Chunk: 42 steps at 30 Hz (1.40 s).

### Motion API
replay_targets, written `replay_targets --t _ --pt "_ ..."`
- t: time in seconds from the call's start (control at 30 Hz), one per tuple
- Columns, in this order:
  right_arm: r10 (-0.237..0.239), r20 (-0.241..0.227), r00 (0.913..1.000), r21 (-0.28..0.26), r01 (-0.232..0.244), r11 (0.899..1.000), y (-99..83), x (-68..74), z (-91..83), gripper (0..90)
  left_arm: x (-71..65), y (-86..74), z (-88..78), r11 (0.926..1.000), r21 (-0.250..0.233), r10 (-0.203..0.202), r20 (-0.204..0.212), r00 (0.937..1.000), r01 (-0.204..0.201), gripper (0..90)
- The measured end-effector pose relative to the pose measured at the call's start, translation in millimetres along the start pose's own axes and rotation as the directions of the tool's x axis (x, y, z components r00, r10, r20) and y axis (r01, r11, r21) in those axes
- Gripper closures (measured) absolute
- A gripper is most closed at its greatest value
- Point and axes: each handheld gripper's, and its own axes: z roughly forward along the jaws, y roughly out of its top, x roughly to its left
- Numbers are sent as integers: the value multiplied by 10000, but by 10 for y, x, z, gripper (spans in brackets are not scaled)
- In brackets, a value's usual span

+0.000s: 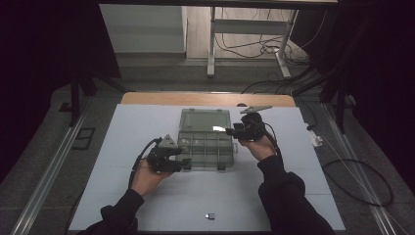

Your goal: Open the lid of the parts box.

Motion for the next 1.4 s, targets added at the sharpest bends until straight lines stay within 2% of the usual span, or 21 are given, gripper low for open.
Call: replay_targets --t 0.3,0.47,0.83,1.17,1.4 --pt "-120 -227 9997 79 122 9999 -62 87 -85 408 64 -43 -94 9985 -321 -441 -146 9989 436 221" --pt "-265 -355 9990 124 270 9996 -111 152 -126 354 87 -67 -136 9975 -384 -595 10 9982 595 154" --pt "-333 -612 9976 88 339 9994 -221 249 -232 258 84 -119 -215 9961 -379 -782 262 9966 791 86" --pt "-104 -898 9959 223 124 9997 -405 278 -394 164 63 -194 -322 9964 -449 -716 131 9973 721 14" --pt "-20 -952 9955 157 35 9999 -525 284 -492 95 56 -263 -387 9939 -752 -812 -30 9967 807 0"
